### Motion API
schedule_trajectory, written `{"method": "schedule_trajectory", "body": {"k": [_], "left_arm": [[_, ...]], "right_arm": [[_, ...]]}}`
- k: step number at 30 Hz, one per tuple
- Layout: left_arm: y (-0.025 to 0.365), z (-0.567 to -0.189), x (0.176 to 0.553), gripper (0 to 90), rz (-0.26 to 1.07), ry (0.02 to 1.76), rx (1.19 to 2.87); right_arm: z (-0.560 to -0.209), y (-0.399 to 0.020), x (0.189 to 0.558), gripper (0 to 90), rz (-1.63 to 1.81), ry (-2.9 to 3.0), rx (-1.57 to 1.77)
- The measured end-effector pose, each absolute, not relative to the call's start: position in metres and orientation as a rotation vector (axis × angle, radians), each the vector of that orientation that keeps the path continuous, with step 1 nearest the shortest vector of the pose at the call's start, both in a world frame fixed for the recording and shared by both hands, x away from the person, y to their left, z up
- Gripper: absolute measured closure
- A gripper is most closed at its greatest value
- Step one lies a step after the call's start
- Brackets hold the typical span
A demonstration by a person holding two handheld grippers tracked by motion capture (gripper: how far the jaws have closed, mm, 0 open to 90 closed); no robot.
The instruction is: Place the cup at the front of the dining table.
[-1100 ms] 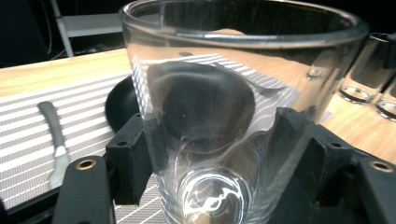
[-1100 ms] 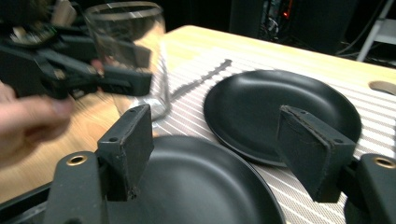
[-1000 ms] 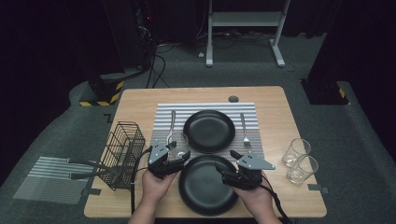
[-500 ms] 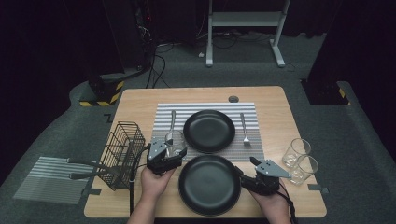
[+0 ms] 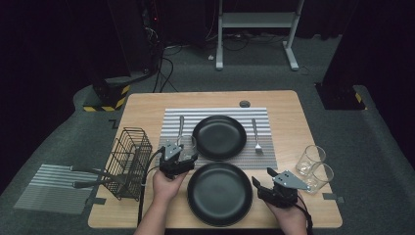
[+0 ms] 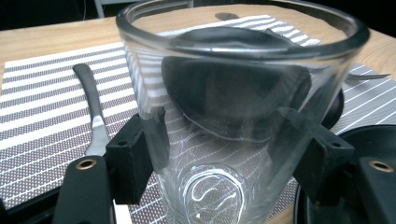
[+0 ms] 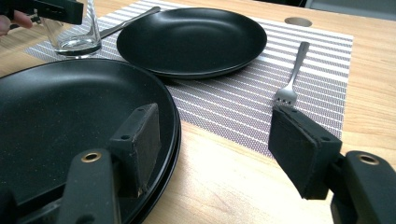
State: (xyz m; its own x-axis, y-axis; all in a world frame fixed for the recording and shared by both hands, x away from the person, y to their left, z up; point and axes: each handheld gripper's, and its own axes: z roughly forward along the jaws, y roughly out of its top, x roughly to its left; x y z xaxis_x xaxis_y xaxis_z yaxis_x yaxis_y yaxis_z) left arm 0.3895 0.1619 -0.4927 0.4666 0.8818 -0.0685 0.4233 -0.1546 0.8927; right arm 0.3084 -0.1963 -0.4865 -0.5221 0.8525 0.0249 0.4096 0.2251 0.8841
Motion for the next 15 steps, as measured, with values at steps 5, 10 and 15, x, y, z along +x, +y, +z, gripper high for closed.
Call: {"method": "schedule_trajectory", "body": {"k": [5, 10, 15], "left_arm": [[0.162, -0.498, 0.396, 30.6, 0.619, 1.137, 1.768], [0.160, -0.504, 0.400, 30.6, 0.630, 1.153, 1.750], [0.162, -0.505, 0.401, 30.6, 0.620, 1.134, 1.778]], "right_arm": [[-0.490, -0.199, 0.308, 33.6, 1.238, 2.033, 1.168], [-0.494, -0.200, 0.307, 33.6, 1.235, 2.041, 1.192], [-0.497, -0.199, 0.308, 33.6, 1.227, 2.046, 1.196]]}}
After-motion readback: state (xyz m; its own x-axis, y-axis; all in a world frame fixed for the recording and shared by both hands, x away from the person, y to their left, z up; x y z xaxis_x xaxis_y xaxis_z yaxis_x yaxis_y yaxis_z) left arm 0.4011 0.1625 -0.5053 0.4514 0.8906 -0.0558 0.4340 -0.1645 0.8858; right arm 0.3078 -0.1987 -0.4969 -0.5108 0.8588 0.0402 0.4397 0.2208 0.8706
